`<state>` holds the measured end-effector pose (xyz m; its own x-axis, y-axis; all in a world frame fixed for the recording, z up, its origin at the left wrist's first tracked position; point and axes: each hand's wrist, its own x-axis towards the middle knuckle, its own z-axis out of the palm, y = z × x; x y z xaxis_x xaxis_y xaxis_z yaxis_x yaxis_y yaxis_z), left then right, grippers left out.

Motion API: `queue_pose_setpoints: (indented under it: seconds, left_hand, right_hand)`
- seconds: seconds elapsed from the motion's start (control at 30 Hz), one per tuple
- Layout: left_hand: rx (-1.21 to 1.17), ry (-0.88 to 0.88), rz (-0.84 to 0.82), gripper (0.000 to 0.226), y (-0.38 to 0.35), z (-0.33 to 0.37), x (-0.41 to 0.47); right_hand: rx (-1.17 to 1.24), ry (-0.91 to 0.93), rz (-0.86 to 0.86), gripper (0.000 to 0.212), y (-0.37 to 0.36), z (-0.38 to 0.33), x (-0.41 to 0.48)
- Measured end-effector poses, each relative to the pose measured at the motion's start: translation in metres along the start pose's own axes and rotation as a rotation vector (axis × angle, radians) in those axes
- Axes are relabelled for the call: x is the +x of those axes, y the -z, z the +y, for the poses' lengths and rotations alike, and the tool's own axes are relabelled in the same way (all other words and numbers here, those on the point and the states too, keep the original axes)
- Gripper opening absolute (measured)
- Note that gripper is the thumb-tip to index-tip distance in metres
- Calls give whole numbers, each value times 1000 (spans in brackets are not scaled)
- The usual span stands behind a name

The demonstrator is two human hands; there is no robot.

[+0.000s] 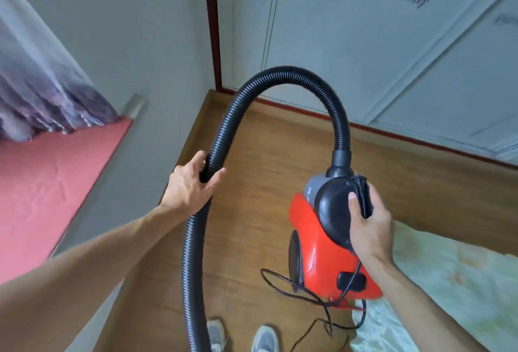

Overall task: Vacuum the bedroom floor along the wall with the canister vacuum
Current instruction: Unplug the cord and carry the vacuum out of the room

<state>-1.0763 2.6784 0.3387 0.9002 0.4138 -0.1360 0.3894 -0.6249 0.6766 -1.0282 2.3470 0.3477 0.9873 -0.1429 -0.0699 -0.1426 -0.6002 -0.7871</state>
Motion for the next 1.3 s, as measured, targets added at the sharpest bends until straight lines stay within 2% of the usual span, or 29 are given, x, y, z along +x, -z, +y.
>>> queue_pose_setpoints:
  seconds: [0.2, 0.37, 0.67, 0.9, 1.3]
  left_hand:
    - [-16, -128, 58, 33, 101, 107, 15]
    - [-64, -292, 63, 34, 173, 200, 27]
    - [-144, -477, 127, 44, 254, 358, 25]
    - [-197, -476, 151, 39, 274, 447, 30]
    - [-128, -559, 187, 32, 242, 571, 72]
  right_hand:
    - [55, 57, 107, 36, 94, -131, 16]
    - [124, 78, 250, 37, 163, -220, 32]
    - [141, 120, 489, 40, 285, -356, 44]
    - [167, 151, 577, 27, 354, -399, 66]
    - [203, 165, 670, 28, 433, -391, 135]
